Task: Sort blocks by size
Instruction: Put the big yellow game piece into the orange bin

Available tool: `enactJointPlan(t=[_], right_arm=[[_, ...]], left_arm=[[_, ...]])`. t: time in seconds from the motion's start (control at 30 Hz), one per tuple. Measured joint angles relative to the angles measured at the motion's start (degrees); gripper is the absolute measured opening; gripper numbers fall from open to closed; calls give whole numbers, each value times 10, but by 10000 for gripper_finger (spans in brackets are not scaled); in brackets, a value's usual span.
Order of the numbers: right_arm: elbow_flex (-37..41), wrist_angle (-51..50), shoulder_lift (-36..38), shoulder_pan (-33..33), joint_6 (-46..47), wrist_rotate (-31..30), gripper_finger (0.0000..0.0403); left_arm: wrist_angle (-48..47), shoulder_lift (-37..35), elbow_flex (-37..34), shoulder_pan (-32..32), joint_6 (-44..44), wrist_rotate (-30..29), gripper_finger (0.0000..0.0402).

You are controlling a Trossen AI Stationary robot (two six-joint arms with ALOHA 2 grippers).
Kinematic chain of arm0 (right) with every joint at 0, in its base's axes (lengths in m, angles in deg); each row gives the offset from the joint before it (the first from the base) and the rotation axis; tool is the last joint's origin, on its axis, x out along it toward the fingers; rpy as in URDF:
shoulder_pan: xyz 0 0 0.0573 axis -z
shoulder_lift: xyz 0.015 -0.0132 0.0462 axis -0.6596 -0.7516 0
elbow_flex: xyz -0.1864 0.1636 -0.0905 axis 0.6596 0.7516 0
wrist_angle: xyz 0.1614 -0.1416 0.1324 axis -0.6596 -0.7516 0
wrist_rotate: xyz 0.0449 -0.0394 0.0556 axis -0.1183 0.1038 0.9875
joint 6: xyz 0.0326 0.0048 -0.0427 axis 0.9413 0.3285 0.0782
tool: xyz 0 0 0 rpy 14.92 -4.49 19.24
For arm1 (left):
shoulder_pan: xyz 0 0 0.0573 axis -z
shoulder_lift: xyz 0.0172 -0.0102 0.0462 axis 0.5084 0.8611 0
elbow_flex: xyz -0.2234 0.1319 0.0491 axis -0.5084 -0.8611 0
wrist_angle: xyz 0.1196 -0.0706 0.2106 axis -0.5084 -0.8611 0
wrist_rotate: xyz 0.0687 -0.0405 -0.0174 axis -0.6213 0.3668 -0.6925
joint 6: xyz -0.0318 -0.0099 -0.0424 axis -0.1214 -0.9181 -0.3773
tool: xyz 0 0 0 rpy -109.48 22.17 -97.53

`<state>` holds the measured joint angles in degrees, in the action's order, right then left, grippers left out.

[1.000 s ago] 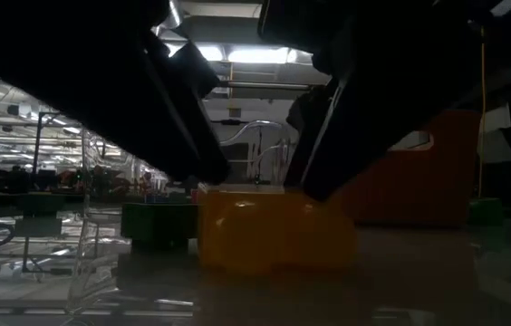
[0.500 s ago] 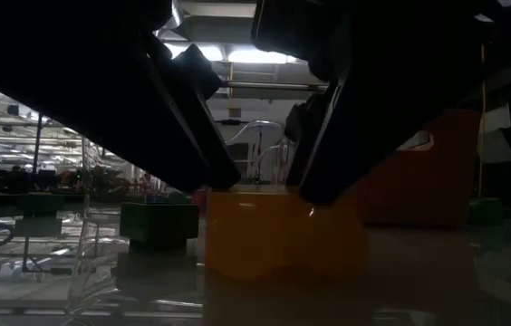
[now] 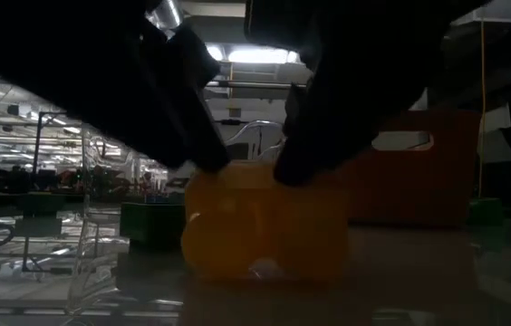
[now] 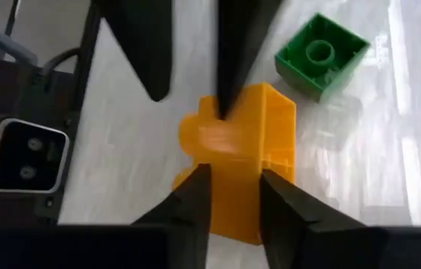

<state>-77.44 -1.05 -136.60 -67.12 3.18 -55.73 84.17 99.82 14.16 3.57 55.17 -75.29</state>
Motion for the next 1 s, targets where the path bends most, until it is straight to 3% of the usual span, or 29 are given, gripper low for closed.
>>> enactJointPlan(t=[0.33, 0.8, 1.0], right_arm=[[-85, -93, -5, 0, -34, -7, 8], [-297, -464, -4, 4, -57, -205, 10], [-393, -622, -5, 8, -51, -279, 5]], left_arm=[[-81, -122, 0, 0, 23, -8, 150], [-379, -272, 1, 1, -66, -11, 150], [-412, -288, 3, 3, -52, -12, 150]])
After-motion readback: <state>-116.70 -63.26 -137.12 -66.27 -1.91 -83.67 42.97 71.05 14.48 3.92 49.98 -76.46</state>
